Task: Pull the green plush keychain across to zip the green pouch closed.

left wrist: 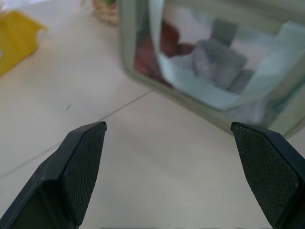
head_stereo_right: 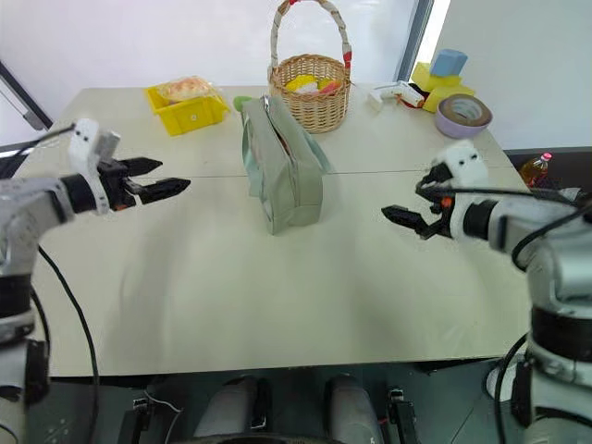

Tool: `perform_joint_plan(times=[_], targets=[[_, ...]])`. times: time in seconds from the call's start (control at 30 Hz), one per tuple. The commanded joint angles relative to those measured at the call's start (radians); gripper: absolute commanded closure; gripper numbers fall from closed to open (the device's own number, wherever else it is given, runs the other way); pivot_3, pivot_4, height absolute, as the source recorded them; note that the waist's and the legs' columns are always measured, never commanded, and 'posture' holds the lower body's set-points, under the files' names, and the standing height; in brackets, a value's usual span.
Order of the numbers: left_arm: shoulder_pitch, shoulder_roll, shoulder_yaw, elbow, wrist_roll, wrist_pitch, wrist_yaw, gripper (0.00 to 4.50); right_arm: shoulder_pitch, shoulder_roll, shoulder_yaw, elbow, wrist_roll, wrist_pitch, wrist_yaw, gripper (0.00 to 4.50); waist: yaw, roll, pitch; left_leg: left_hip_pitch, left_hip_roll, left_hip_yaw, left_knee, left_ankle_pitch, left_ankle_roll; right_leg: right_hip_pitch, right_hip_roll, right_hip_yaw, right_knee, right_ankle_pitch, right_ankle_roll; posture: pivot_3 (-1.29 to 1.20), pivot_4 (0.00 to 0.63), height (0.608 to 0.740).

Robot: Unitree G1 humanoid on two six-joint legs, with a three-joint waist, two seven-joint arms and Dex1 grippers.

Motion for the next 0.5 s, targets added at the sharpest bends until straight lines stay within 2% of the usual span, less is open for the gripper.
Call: perform_joint_plan(times=[0.03,0.2,0.5], targets=[[-0.077,0.029,-0.033,0.104,0.015,-0.098,-0.086,0.03,-0.064,-0.024,0.018,0.052,0.065,-0.018,0.061,0.0,0.0,0.0,0.0,0.0,0.0,0.0,0.0,0.0,0.0,0.0,0.0,0.0,0.0,0.0,0.0,0.0,0.15,0.739],[-0.175,0.045,-0.054,0.212,0.039,-0.177,-0.13,0.03,-0.164,-0.053,0.064,0.134,0.038,-0.098,0.042,0.0,0.001,-0.001,0.002,-0.001,0.0,0.001,0.002,0.0,0.0,0.0,-0.001,0.0,0.001,0.001,0.001,0.0,0.15,0.739],[-0.136,0.058,-0.028,0.189,0.039,-0.207,-0.125,0.03,-0.251,-0.026,0.104,0.115,0.065,-0.103,-0.007,0.0,0.0,-0.001,0.003,-0.001,0.001,0.002,0.002,0.0,0.0,-0.002,-0.002,0.0,0.002,0.001,0.002,0.0,0.15,0.739]])
